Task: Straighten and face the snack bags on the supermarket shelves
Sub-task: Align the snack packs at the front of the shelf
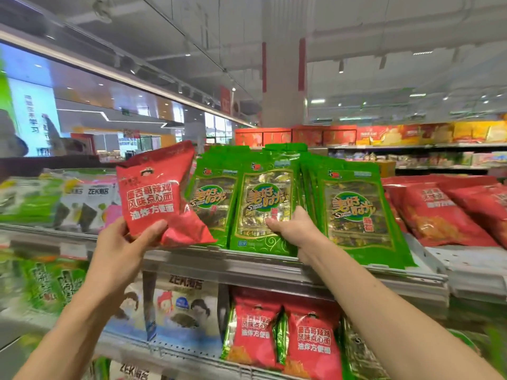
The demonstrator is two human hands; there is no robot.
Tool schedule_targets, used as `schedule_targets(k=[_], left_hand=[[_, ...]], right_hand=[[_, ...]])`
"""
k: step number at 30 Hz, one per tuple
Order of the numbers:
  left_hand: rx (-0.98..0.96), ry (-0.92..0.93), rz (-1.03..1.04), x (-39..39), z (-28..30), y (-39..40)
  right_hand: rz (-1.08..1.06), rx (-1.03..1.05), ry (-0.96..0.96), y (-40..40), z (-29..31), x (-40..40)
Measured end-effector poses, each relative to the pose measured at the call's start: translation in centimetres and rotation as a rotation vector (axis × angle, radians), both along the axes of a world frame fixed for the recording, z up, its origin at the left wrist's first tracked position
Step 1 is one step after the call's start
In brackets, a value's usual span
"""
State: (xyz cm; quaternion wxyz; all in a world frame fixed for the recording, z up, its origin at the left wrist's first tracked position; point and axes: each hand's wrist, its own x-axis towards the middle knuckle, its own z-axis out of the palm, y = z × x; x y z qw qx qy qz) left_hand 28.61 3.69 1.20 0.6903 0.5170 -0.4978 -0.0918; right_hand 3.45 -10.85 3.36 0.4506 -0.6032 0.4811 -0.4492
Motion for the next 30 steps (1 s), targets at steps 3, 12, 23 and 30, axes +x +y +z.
schedule_targets(k=[3, 12, 23, 30], left_hand=[[-0.002, -0.041, -0.036, -0.5, 0.3, 0.1], [-0.114, -0.058, -0.060, -6.6, 2.6, -3.0], [-0.083, -0.117, -0.278, -32.9, 2.6, -8.3], [0.088, -0.217, -0.186, -46.2, 0.4, -11.2]], right_hand=[[-0.024, 0.035, 0.173, 0.2, 0.7, -0.4], [-0.165, -0.401, 0.710, 5.6, -0.4, -2.9], [-0.434, -0.616, 0.430, 10.3, -5.7, -26.2], [-0.647, -0.564, 0.346, 10.5, -8.0, -40.4]])
